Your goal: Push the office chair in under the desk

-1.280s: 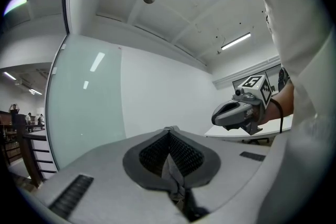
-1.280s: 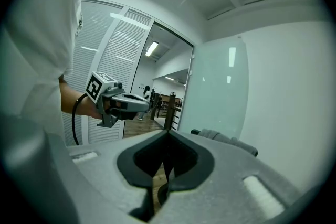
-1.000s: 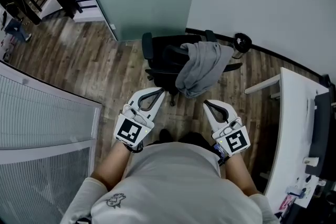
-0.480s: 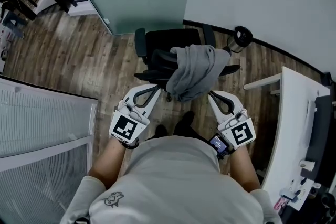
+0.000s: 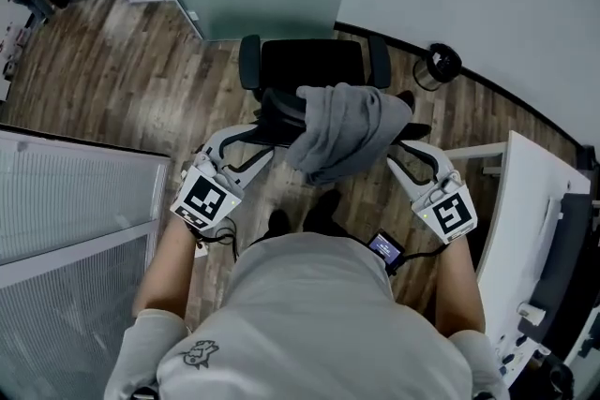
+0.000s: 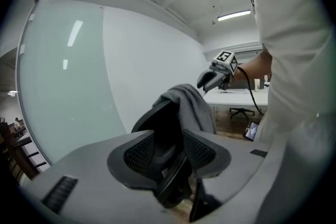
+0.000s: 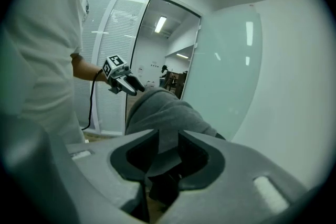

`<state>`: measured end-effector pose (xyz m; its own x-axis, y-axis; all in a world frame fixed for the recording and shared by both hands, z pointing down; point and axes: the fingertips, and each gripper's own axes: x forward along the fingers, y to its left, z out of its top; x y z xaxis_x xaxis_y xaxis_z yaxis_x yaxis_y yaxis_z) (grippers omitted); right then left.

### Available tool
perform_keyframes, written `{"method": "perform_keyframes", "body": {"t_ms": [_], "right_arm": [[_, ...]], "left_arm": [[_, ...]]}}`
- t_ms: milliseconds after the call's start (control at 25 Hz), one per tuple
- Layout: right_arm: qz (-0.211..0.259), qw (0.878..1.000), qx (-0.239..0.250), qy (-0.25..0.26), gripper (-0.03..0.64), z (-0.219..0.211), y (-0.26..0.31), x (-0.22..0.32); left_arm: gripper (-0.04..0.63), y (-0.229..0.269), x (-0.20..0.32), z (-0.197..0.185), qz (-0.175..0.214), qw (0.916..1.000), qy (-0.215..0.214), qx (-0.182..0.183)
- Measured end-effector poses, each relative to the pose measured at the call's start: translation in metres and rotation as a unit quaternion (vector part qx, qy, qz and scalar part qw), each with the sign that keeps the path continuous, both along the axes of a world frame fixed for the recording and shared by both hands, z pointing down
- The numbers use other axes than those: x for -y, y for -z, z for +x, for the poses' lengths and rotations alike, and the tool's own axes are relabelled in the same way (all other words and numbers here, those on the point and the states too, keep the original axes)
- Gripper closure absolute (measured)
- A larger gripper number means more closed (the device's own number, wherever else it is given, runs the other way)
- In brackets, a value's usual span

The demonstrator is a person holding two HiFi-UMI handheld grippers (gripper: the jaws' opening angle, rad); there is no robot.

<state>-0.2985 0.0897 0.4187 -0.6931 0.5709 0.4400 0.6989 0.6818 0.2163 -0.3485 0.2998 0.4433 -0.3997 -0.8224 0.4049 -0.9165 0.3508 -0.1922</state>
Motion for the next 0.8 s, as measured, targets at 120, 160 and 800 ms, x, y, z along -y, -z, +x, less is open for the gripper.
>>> {"method": "perform_keyframes", "body": {"t_ms": [120, 160, 800], "right_arm": [[0.033, 0.999, -0.014, 0.037, 0.480, -0.011, -0.023, 0.017], [0.042, 0.998, -0.024, 0.049, 0.471, -0.013, -0.032, 0.022], [0.256, 0.947, -0.103, 0.164, 0.422, -0.040, -0.154, 0.071]], "left_arm": [[0.378, -0.043, -0.005, -0.006, -0.068, 0.9966, -0.015, -0.044], [0.354, -0.057, -0.006, -0.007, -0.090, 0.9941, -0.017, -0.057], [0.333, -0.153, 0.002, -0.028, -0.287, 0.9556, -0.050, -0.043]]}}
